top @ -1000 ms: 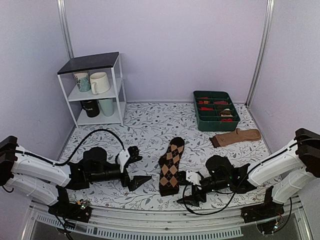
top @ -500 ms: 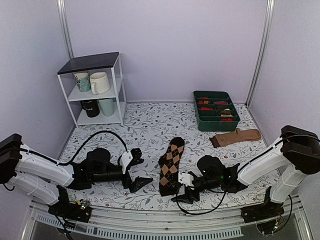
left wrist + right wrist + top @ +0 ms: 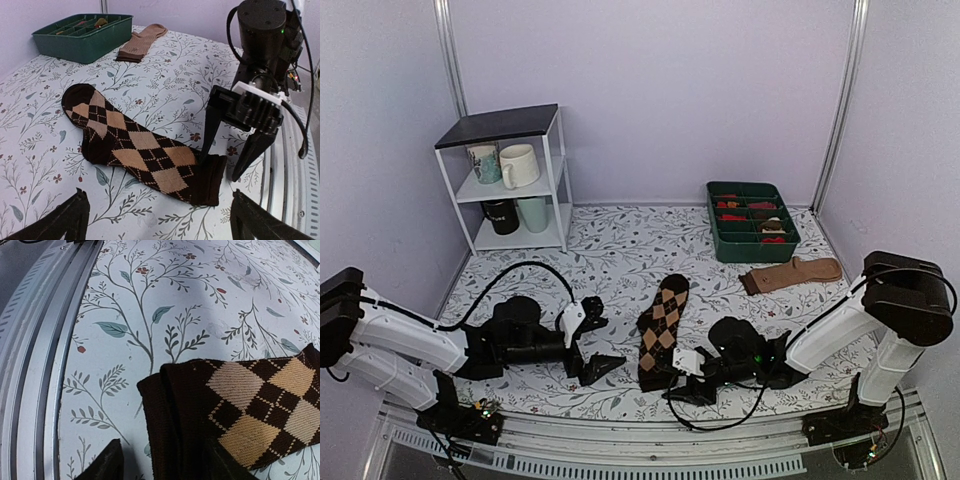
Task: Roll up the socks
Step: Roll a pair of socks at the center of the board.
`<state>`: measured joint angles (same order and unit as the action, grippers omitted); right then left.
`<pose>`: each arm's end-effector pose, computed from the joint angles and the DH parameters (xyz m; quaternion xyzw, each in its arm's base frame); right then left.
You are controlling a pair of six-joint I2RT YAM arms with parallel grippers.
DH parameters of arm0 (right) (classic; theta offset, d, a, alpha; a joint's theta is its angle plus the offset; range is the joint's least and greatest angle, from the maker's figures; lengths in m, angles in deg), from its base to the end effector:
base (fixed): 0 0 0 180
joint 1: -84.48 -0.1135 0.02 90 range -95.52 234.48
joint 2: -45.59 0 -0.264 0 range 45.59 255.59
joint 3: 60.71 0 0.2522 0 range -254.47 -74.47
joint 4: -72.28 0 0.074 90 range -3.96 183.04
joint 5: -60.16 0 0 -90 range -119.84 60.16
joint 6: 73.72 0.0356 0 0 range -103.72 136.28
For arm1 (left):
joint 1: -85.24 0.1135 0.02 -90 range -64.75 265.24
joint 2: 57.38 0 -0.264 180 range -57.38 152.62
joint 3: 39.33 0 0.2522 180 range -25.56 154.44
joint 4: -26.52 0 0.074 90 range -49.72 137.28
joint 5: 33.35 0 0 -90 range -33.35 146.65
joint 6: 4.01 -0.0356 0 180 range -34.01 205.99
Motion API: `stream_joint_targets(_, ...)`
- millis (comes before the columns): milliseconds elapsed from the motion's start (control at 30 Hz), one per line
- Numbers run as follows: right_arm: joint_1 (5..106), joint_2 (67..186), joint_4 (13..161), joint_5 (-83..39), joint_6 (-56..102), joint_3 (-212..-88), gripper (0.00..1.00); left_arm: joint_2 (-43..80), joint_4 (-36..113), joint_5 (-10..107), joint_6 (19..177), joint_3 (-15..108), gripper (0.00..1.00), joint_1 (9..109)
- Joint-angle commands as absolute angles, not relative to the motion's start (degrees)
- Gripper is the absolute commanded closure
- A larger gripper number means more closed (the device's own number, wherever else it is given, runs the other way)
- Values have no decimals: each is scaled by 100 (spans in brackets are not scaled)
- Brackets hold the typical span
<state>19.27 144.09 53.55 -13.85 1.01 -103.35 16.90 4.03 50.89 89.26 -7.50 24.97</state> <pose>0.1114 0.2645 0.1005 -0.6201 0.6369 0.2990 0.3471 0.1146 -0.2079 0.1601 0.4156 0.7050 -0.3367 0.4656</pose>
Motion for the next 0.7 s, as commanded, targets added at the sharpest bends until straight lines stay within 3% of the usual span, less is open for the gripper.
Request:
stream_joint_targets(0, 1911, 14686, 5349, -1690, 350, -10382, 55, 1658, 288, 5007, 8968, -696, 1, 2423)
stream_joint_targets(100, 1912, 14673, 5526, -1806, 516, -10366, 69, 1668, 288, 4959, 8960, -711, 1, 2422)
stream_joint_targets(200, 1911, 14633, 5912, -1799, 718, -10415, 99, 1657, 283, 4822, 8906, -728, 2, 2421)
stream_joint_targets(533, 2494, 14733, 7951, -284, 2736, -11401, 100, 1709, -33, 4347, 8217, -917, 6, 2424)
stream_joint_targets(667, 2849, 14955, 8427, 352, 3525, -11627, 100, 1821, -89, 3822, 7973, -888, 14, 2422)
